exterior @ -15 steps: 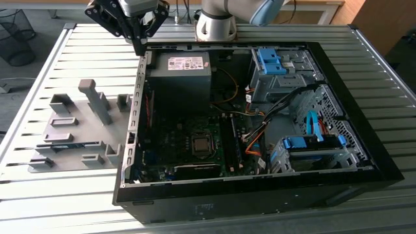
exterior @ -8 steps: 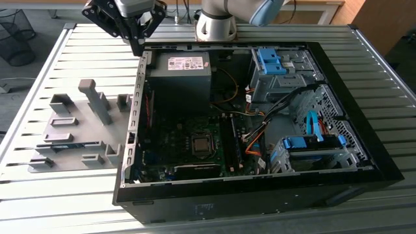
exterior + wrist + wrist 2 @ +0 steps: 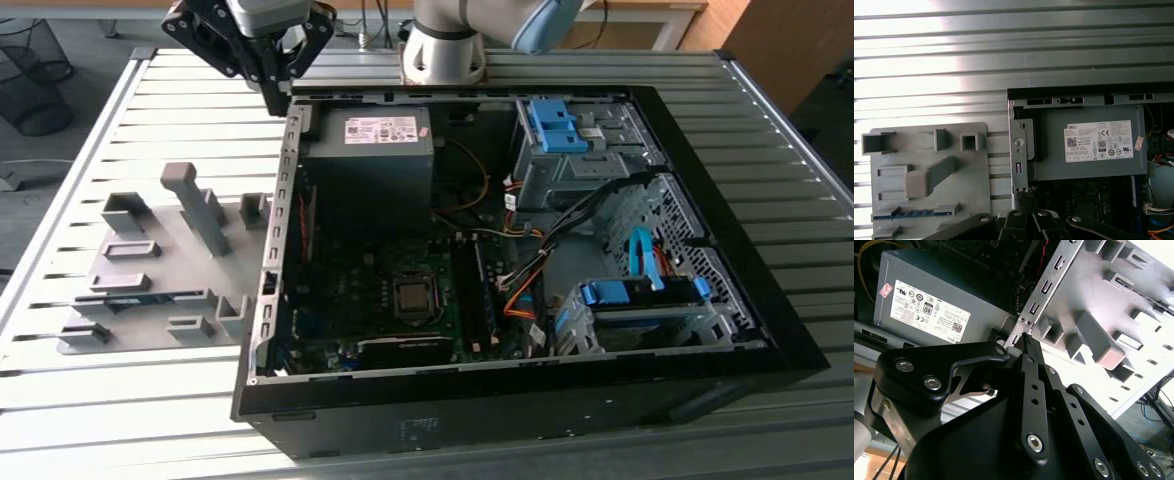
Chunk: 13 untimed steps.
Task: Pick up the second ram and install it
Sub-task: 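Reach for the second ram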
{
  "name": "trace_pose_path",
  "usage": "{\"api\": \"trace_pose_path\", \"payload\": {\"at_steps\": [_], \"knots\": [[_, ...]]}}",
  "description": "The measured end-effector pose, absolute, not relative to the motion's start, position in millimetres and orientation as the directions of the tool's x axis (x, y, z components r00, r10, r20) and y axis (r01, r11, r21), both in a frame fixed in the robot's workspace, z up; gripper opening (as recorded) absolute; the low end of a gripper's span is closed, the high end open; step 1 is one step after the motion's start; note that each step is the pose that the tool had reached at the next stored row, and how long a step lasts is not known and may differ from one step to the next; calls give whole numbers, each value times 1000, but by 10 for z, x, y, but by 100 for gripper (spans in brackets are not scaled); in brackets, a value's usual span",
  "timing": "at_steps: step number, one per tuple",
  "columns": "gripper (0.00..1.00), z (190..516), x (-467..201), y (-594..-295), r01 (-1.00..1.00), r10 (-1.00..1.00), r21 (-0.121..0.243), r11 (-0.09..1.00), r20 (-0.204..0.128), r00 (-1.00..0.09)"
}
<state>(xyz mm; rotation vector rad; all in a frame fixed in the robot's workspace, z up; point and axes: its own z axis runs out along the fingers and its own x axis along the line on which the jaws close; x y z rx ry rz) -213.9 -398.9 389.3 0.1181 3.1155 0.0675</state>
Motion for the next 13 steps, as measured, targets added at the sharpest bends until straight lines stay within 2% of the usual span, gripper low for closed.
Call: {"api": "trace_pose_path", "payload": {"at_steps": [13], "knots": [[10,3880,-2212,-3989,75,76,44,996,-19,-997]]}}
